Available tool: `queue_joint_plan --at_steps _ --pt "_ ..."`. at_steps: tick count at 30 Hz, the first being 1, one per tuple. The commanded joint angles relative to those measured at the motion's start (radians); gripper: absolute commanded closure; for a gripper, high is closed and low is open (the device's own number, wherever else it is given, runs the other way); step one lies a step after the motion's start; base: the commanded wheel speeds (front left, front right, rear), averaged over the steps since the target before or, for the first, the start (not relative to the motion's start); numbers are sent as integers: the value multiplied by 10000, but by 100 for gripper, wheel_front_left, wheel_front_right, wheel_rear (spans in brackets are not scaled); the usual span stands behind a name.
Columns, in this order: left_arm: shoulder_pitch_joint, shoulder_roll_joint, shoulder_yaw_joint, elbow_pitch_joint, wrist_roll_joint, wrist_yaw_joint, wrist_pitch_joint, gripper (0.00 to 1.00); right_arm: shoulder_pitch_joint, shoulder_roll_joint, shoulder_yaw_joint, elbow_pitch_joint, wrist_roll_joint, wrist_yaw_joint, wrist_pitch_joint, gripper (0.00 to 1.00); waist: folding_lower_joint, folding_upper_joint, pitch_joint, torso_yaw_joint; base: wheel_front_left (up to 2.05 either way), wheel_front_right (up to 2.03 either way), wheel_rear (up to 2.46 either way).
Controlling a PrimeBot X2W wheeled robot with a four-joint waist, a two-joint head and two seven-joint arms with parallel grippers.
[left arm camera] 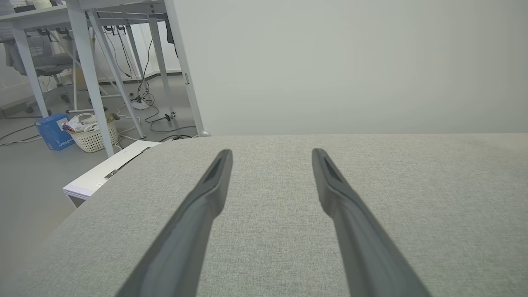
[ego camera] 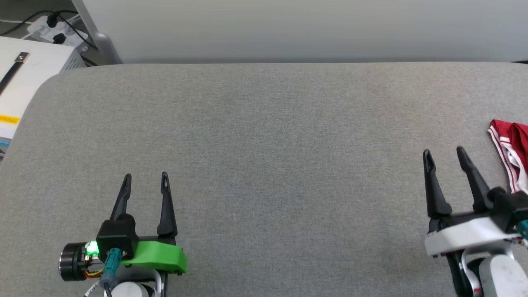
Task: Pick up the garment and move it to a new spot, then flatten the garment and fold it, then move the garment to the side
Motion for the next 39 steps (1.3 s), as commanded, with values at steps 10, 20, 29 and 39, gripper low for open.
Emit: queue_joint_plan --at_steps 10,20,29,39 --pt "418 -84 -42 222 -62 -226 -59 0 1325 252 -132 -303 75 -9 -58 0 1 0 -313 175 0 0 0" --pt "487 -101 34 399 -77 -299 -59 0 1561 310 -141 -400 -68 -9 -58 0 1 0 -390 142 0 0 0" --pt "338 -90 39 410 -16 -291 109 100 1419 315 -120 -351 -93 0 98 100 1 0 -424 122 0 0 0" --pt "334 -132 94 344 60 -334 308 100 1387 361 -116 -372 -255 -1 298 100 1 0 -485 108 0 0 0"
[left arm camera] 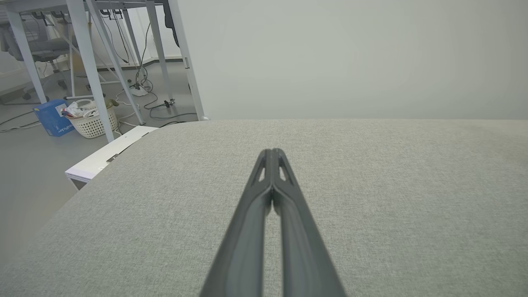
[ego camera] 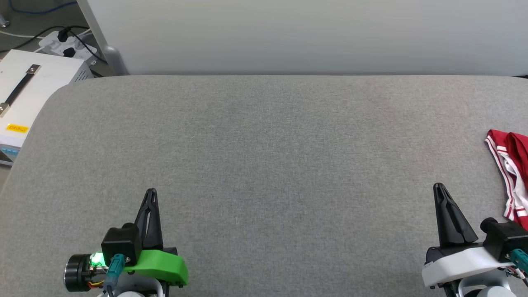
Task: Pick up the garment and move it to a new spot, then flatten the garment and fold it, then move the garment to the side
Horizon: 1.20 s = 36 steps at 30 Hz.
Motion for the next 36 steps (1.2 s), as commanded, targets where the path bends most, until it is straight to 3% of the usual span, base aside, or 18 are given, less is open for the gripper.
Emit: queue_joint_plan --at_steps 1,36 --pt "-5 -52 33 -64 101 -67 56 100 -47 19 0 -33 -143 -1 78 100 1 0 -10 -2 0 0 0" --pt "-20 -216 248 -323 402 -239 839 100 -170 202 19 -116 -781 -4 865 100 1 0 -251 -56 0 0 0"
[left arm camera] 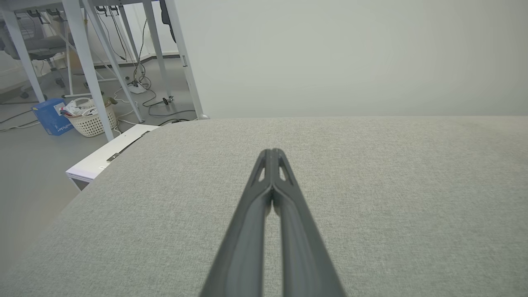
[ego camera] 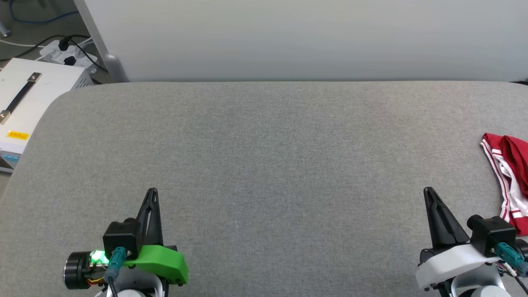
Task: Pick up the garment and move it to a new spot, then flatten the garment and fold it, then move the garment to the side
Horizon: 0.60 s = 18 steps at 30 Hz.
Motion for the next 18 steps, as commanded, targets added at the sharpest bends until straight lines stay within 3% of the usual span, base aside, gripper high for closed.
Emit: queue_joint_plan --at_steps 1,18 --pt "-18 -66 53 -58 109 -73 62 100 -150 27 3 -78 -145 -4 59 100 0 0 -10 -2 0 0 0" --pt "-24 -136 146 -169 239 -147 400 100 -203 105 11 -114 -420 -5 399 100 0 0 -113 -25 0 0 0"
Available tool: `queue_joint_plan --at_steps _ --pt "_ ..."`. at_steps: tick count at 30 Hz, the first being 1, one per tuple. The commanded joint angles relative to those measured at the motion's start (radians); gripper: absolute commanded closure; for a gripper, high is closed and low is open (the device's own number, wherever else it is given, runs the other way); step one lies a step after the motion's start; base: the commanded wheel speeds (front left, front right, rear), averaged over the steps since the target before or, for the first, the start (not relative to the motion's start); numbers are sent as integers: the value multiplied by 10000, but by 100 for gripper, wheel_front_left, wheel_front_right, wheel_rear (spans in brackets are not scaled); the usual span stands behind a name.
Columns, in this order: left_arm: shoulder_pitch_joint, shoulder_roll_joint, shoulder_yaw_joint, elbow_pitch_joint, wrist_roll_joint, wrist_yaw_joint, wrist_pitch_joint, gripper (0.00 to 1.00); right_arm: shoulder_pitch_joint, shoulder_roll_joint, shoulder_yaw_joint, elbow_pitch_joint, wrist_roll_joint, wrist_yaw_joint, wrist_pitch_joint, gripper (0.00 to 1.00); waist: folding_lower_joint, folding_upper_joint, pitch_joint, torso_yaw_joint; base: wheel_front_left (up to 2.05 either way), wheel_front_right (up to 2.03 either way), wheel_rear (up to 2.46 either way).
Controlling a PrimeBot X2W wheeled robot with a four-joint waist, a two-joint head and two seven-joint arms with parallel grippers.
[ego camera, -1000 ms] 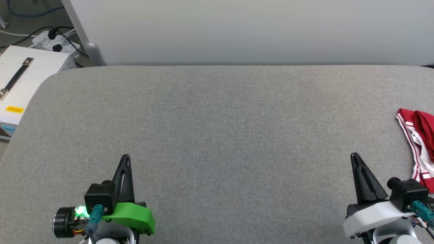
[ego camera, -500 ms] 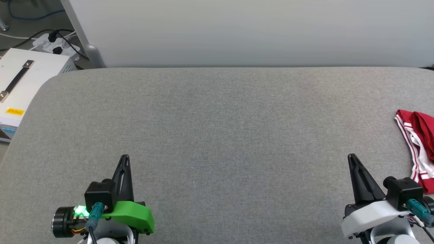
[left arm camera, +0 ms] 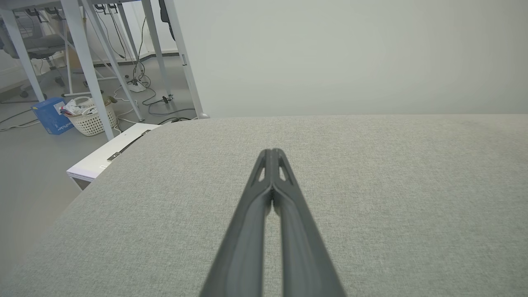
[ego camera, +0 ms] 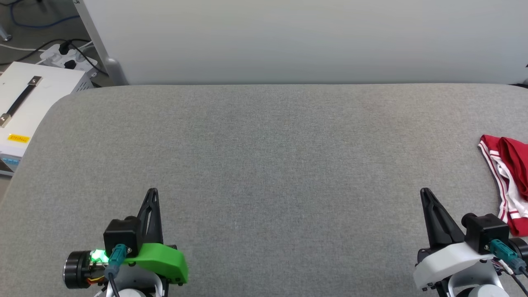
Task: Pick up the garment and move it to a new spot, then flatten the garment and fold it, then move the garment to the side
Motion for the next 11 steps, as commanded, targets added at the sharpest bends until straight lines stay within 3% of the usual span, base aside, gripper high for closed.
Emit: queue_joint_plan --at_steps 1,11 --pt "-24 -51 35 -69 98 -61 67 100 -169 28 4 -82 -104 -5 72 100 0 0 -9 -2 0 0 0" --pt "-28 -93 90 -135 174 -105 267 100 -201 74 9 -103 -267 -6 273 100 0 0 -70 -15 0 0 0"
